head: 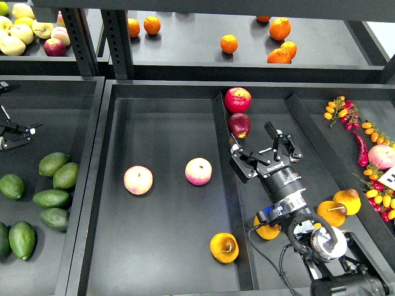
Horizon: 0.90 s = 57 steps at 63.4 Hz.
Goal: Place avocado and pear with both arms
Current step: 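Lower the right gripper onto the yellow-orange pear by the divider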
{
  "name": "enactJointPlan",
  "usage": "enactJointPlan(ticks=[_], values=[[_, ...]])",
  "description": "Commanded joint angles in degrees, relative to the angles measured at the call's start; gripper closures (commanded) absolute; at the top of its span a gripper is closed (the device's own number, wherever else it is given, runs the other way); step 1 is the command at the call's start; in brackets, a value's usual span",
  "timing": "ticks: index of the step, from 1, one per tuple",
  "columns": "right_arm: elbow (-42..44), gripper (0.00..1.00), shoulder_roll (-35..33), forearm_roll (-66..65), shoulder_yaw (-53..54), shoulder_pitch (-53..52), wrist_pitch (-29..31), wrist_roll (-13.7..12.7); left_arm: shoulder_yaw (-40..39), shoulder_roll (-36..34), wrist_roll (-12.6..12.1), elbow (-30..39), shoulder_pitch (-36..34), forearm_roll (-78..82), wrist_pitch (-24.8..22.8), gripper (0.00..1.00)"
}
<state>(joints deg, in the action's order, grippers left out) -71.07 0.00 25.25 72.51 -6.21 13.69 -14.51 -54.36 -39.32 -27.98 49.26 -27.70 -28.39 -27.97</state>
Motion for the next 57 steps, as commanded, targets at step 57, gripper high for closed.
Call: enactJointPlan(ticks=[57], values=[[-3.55, 0.00, -32.52, 0.06, -29.79, -9.70, 3.27, -13.49, -30.90, 34.84, -0.02, 19.30, 25.77, 2.46, -0.03, 0.01]])
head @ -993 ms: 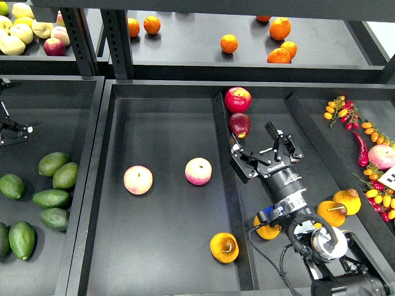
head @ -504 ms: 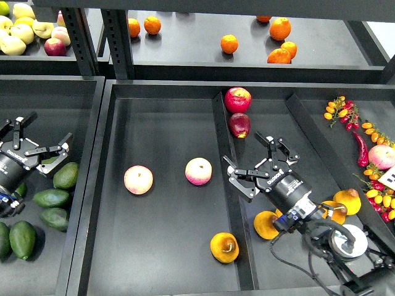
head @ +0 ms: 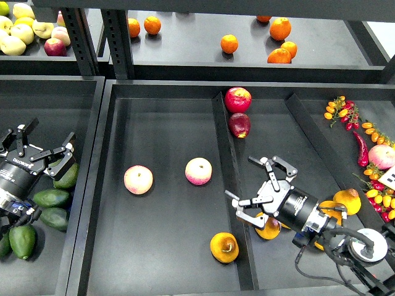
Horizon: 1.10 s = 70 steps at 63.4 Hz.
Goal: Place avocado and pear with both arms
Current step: 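Lower the right gripper onto the yellow-orange pear by the divider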
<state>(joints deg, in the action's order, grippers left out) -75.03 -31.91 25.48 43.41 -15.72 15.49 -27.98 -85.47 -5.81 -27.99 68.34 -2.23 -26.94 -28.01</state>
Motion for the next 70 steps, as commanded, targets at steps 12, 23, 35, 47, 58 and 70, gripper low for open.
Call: enactJointPlan(ticks=[12, 23, 35, 47, 58, 70], values=[[1.38, 0.00, -3.68, -9.38, -4.56, -0.98, 1.74, -0.02, 0.48, 3.88, -0.01, 0.48, 0.38, 3.29, 0.01, 0.01], [2.34, 0.00, -6.67, -13.09, -9.57, -2.12, 1.65, -0.02, 0.48, 4.41, -0.01, 0.57, 0.30, 4.09, 0.01, 0.01], [3.49, 0.00, -6.85, -14.05, -11.42, -2.03, 1.65, -0.02, 0.22, 5.81, -0.01, -0.04, 0.30, 4.18, 0.01, 0.01], [6.39, 0.00, -6.06, -14.14, -12.21, -3.09, 1.48, -0.02, 0.30, 5.81, -0.01, -1.01, 0.30, 4.62, 0.01, 0.01], [8.58, 0.00, -4.74, -14.05, -14.05, -4.67, 1.48, -0.02, 0.30, 5.81, -0.01, -1.01, 0.30, 4.62, 0.01, 0.01], [10.34, 0.00, -2.63, -14.05, -16.69, -6.25, 1.48, -0.02, 0.30, 5.81, -0.01, -1.01, 0.30, 4.62, 0.01, 0.01]])
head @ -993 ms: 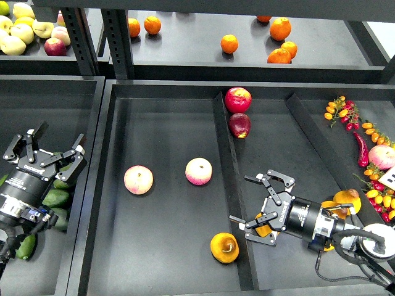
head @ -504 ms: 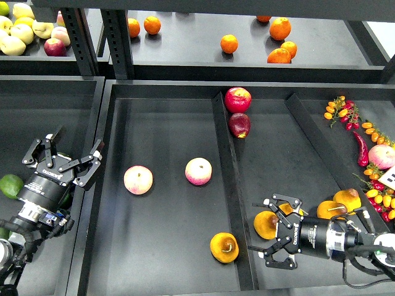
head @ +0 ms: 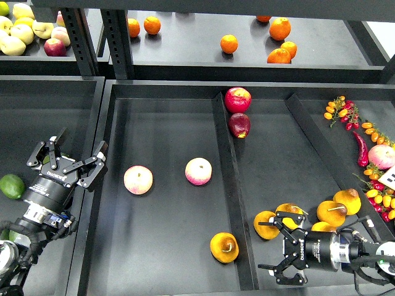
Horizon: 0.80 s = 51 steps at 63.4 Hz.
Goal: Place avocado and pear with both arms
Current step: 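Lower the right gripper onto the yellow-orange pear by the divider, then close the right gripper around the yellow-orange pear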
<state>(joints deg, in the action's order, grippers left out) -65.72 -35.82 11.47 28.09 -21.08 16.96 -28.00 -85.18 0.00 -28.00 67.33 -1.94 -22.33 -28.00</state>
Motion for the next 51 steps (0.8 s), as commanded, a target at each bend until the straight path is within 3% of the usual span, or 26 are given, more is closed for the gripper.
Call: enactJointPlan(ticks=[1, 19, 51], values=[[1.21, 0.00, 1.46, -0.05, -1.55, -0.89, 0.00, 0.00, 0.01, 0.00, 0.00, 0.00, 0.01, 0.00, 0.00, 0.01], [7.36, 0.00, 7.08, -0.14, -2.16, -3.53, 0.00, 0.00, -0.08, 0.00, 0.00, 0.26, 0.01, 0.00, 0.00, 0.01], [9.91, 0.00, 9.19, -0.31, -4.80, -3.88, 0.00, 0.00, -0.08, 0.00, 0.00, 0.00, 0.09, 0.00, 0.00, 0.01]])
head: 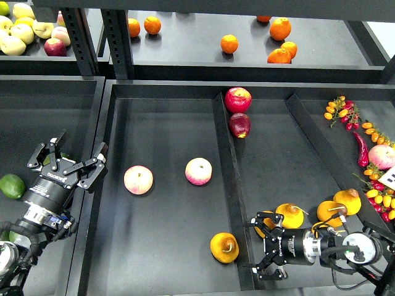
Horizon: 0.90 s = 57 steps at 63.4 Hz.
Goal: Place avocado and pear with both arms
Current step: 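Close the right gripper around the yellow-orange pear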
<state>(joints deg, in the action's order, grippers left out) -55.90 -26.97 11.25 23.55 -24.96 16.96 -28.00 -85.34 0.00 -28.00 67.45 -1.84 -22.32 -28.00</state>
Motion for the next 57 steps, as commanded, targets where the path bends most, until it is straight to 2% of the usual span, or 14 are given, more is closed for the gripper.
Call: enactJointPlan(ticks=[1, 57], values=[[0.18, 0.00, 0.60, -0.09, -0.26, 0.00, 0.00, 0.00, 0.09, 0.00, 0.00, -0.12, 0.00, 0.00, 0.00, 0.01], [9.76, 0.00, 7.90, -0.52, -0.17, -1.67, 0.18, 0.00, 0.17, 0.00, 0.00, -0.04, 0.00, 0.00, 0.00, 0.01]])
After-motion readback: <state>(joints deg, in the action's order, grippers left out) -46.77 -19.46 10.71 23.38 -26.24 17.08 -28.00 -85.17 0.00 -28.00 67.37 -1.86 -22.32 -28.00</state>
